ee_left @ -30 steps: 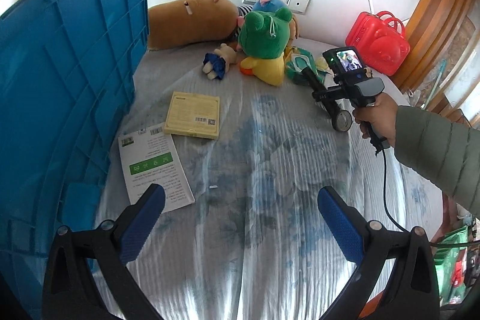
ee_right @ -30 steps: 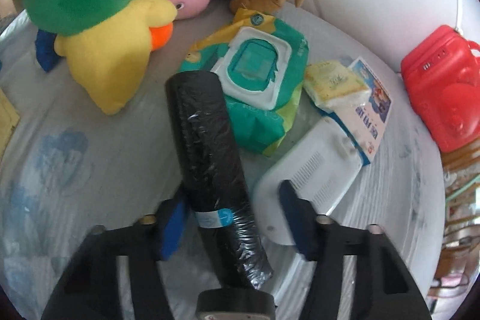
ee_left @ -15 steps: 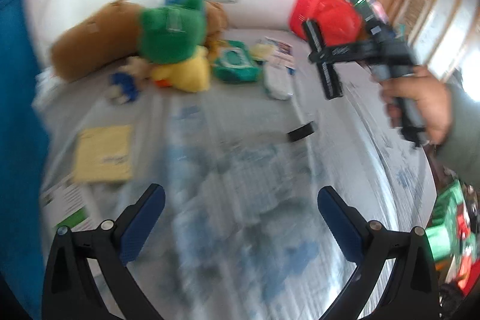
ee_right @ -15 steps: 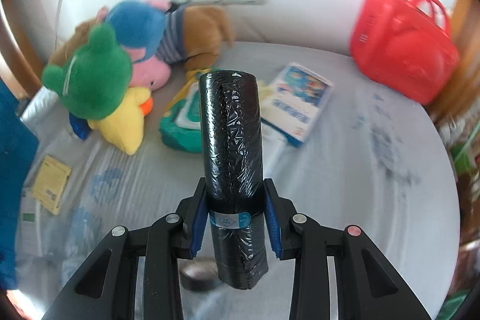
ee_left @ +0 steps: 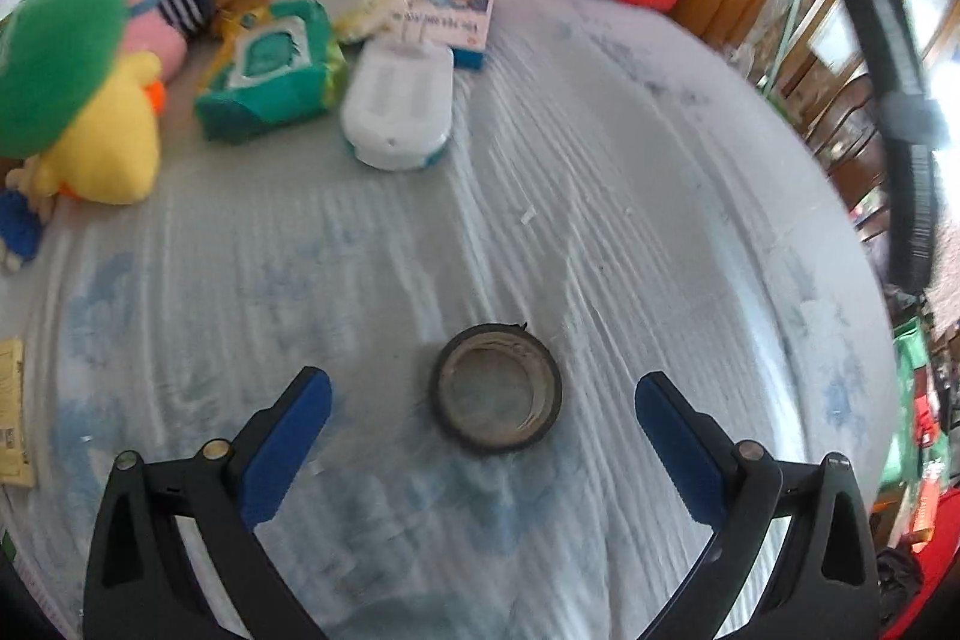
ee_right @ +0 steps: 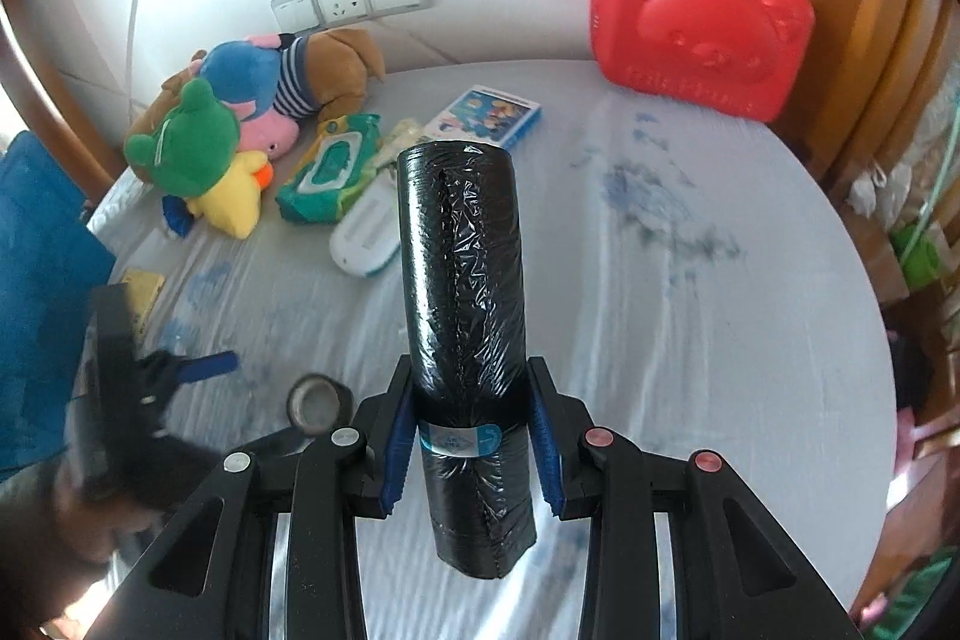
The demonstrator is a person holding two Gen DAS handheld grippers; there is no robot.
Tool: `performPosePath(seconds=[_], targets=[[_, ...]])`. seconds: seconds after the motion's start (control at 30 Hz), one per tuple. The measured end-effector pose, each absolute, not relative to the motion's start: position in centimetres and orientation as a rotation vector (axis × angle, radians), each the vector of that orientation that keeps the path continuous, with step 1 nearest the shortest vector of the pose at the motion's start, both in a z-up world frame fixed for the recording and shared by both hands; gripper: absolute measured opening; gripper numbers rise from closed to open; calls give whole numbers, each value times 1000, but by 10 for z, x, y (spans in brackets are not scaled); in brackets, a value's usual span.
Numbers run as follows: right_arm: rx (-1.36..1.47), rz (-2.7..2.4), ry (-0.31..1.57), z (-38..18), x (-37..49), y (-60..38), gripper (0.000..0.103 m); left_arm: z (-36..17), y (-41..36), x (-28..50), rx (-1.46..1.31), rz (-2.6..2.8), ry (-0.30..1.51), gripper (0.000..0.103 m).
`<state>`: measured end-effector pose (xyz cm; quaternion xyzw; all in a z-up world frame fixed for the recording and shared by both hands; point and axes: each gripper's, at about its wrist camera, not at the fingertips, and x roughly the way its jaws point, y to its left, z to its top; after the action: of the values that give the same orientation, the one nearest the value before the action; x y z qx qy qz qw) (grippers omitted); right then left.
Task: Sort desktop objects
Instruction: 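Grasp the black rolled bag with the right gripper while the left grasps the tape roll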
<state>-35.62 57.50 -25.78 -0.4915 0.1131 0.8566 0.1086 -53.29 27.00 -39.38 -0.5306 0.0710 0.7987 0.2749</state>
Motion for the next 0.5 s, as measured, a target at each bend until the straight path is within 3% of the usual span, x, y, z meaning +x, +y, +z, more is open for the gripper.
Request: performPosePath(seconds=[0.1, 0.17, 0.23, 0.5], targets=[[-1458, 2517, 362, -263, -345, 589, 34, -408, 282, -536, -1484, 2141, 217, 87], [-1464, 2513, 376, -265, -338, 598, 34, -417, 287, -537, -1527, 2147, 244, 65], [-1471, 2511, 387, -267, -333, 606, 34, -416, 288, -537, -1535, 2169, 242, 56], [-1470, 2530, 400, -264, -323, 622, 34, -406, 288, -532, -1545, 2218, 260, 56]])
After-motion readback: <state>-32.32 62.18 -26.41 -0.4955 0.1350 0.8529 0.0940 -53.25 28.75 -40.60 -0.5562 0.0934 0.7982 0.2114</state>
